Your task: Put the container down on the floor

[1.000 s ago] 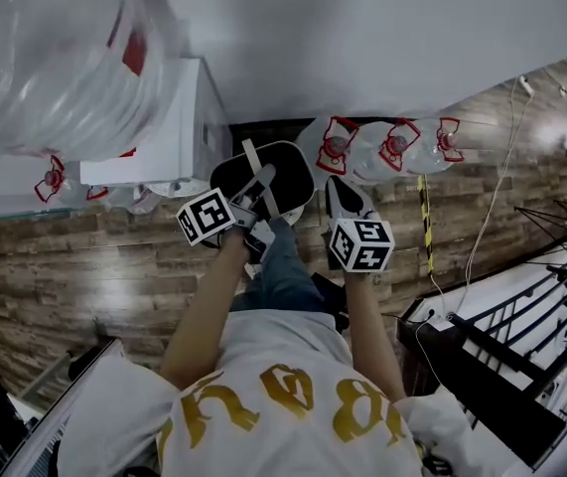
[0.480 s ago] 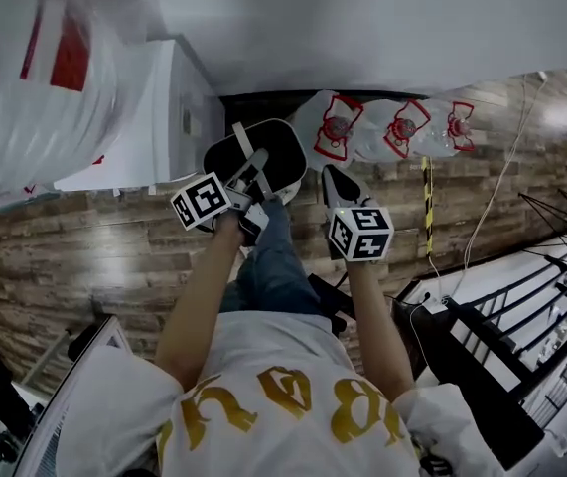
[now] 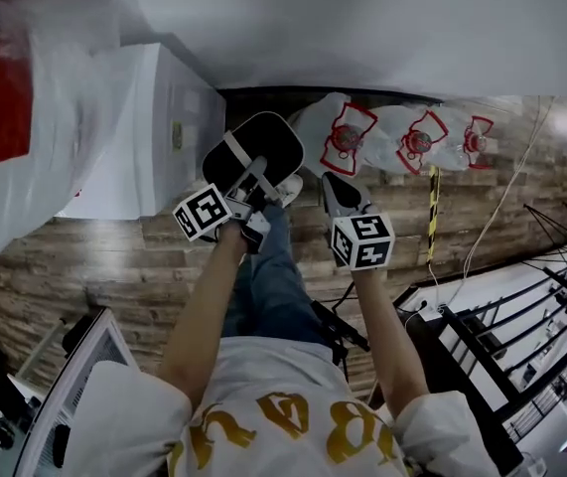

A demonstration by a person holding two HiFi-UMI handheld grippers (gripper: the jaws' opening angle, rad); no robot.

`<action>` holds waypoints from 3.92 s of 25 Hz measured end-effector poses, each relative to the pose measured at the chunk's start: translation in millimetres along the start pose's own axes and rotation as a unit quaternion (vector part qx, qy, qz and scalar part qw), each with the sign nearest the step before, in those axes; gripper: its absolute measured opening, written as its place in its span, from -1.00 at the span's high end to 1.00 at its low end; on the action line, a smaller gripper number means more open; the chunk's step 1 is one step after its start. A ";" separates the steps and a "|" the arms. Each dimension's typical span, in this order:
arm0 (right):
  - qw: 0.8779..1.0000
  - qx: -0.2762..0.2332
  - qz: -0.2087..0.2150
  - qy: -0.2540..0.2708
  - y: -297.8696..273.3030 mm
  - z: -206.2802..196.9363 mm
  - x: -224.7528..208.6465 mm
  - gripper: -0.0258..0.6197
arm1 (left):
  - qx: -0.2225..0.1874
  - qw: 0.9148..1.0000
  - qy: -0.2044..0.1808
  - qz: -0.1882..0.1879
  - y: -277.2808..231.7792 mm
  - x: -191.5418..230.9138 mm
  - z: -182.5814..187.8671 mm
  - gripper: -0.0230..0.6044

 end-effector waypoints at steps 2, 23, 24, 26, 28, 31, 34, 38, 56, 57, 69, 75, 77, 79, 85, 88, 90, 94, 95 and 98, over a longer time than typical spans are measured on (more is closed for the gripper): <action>1.000 0.007 0.006 -0.007 -9.8 -5.8 -7.0 0.83 | -0.008 1.000 0.009 0.007 -8.2 11.5 3.9 0.66; 0.994 0.091 0.055 -0.026 -96.8 -87.0 -36.8 0.83 | 0.014 0.995 0.032 0.094 -86.4 125.0 -15.1 0.66; 0.994 0.091 0.055 -0.032 -99.1 -90.1 -37.4 0.83 | 0.017 0.995 0.026 0.097 -89.5 129.0 -15.3 0.66; 0.993 0.093 0.057 -0.038 -104.7 -97.2 -37.9 0.83 | 0.026 0.994 0.013 0.104 -96.1 137.5 -16.4 0.66; 0.993 0.099 0.058 -0.038 -110.0 -106.0 -38.4 0.83 | 0.034 0.993 0.001 0.111 -100.8 147.1 -17.9 0.66; 0.992 0.107 0.057 -0.039 -119.0 -117.3 -41.5 0.83 | 0.034 0.992 -0.010 0.119 -105.8 162.4 -14.7 0.66; 0.991 0.113 0.057 -0.041 -129.8 -125.2 -43.1 0.83 | 0.036 0.991 -0.016 0.127 -109.6 177.3 -7.7 0.66; 0.989 0.132 0.057 -0.036 -146.7 -139.2 -42.2 0.83 | 0.041 0.989 -0.025 0.138 -115.3 197.2 -2.7 0.66; 0.987 0.136 0.055 -0.060 -203.3 -188.5 -62.8 0.83 | 0.069 0.980 -0.056 0.180 -162.0 281.0 -11.5 0.66; 0.987 0.135 0.055 -0.065 -205.0 -189.9 -64.4 0.83 | 0.073 0.979 -0.061 0.181 -165.8 284.7 -12.4 0.66; 0.987 0.138 0.064 -0.061 -225.2 -194.6 -76.7 0.83 | 0.072 0.973 -0.100 0.195 -180.2 306.6 -2.7 0.65; 0.987 0.137 0.067 -0.058 -222.3 -192.8 -75.3 0.83 | 0.078 0.970 -0.101 0.208 -176.4 308.7 -7.6 0.65; 0.987 0.137 0.068 -0.057 -219.5 -191.9 -74.2 0.83 | 0.087 0.965 -0.112 0.220 -176.0 308.9 -5.9 0.65; 0.986 0.138 0.067 -0.058 -214.5 -192.6 -73.0 0.83 | 0.094 0.960 -0.121 0.233 -172.3 310.5 -5.1 0.65; 0.986 0.138 0.068 -0.060 -209.3 -196.7 -68.6 0.83 | 0.081 0.946 -0.119 0.290 -150.8 324.9 0.1 0.64; 0.987 0.134 0.068 -0.058 -208.1 -196.5 -64.1 0.83 | 0.074 0.935 -0.124 0.323 -138.3 332.1 2.9 0.59; 0.987 0.132 0.069 -0.058 -208.4 -195.9 -61.0 0.83 | 0.072 0.928 -0.128 0.343 -131.8 336.4 5.2 0.56; 0.988 0.130 0.071 -0.054 -209.8 -195.6 -56.2 0.83 | 0.075 0.909 -0.146 0.382 -120.8 343.9 8.6 0.37; 0.988 0.130 0.070 -0.053 -209.6 -195.9 -55.9 0.83 | 0.078 0.904 -0.152 0.391 -118.6 345.6 8.2 0.34; 0.988 0.129 0.069 -0.051 -208.6 -196.4 -56.0 0.83 | 0.083 0.893 -0.165 0.410 -112.7 349.6 7.1 0.32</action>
Point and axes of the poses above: the fingertips, and each gripper's own axes: y backward along the fingers, x to its left, z out of its top, the point moved 3 cm from there along y, backward along the fingers, and after that the axes turned 8 degrees about z, right-handed, at the moved point
